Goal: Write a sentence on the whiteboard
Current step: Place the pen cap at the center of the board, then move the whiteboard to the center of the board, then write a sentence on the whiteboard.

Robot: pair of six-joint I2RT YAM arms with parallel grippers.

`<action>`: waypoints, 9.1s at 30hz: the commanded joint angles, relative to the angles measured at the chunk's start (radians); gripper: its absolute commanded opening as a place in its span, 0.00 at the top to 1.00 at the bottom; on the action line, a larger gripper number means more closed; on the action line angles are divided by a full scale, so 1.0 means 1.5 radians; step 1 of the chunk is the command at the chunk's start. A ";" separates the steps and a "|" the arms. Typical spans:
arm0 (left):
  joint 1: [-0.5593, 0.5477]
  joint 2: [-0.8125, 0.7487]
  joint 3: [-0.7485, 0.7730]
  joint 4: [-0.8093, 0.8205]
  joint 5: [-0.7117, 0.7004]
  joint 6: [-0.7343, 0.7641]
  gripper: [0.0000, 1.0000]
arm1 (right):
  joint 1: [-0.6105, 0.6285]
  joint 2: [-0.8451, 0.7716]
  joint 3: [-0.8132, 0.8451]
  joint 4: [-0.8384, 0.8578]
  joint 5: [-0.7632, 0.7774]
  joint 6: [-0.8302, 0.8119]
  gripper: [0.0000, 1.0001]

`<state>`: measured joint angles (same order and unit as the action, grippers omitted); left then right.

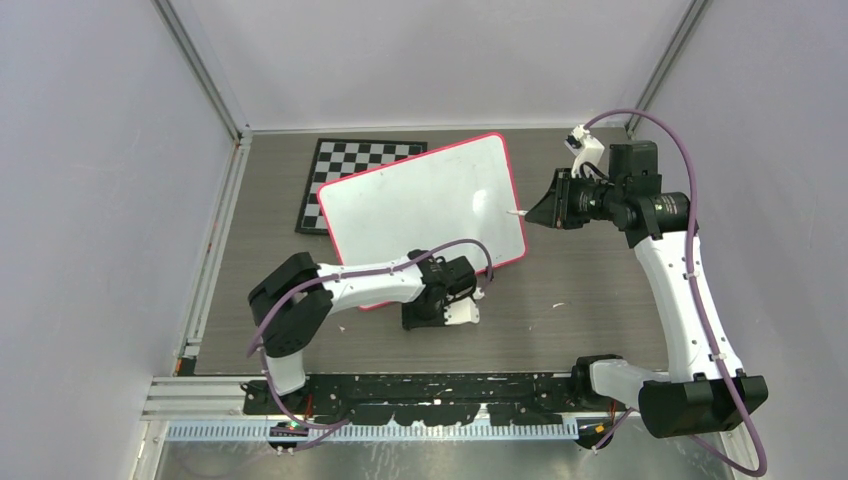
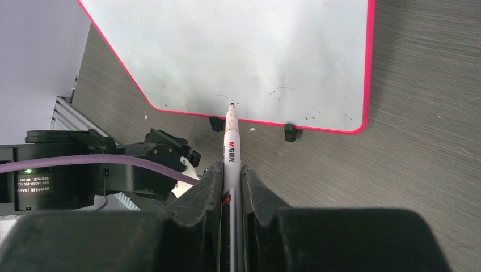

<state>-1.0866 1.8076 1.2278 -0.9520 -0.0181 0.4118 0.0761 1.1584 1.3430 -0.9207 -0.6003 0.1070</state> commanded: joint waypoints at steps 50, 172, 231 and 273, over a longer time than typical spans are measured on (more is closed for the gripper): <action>0.844 -0.419 0.078 -0.051 0.472 -0.328 0.00 | 0.370 0.307 0.317 -0.054 0.090 -0.106 1.00; 0.864 -0.127 0.058 0.230 0.842 -0.213 0.71 | 0.500 0.496 0.553 -0.008 0.074 -0.129 1.00; 0.564 -0.120 0.020 0.499 0.755 -0.398 0.98 | 0.430 0.226 0.266 -0.036 0.085 -0.144 1.00; 0.579 -0.126 0.024 0.412 0.755 -0.357 0.77 | 0.428 0.322 0.232 0.090 0.206 -0.114 1.00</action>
<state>-0.2104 1.6169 1.2453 -0.3748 1.0908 -0.1257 0.7158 1.6386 1.6459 -0.8238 -0.3008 -0.0753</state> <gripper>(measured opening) 0.267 0.200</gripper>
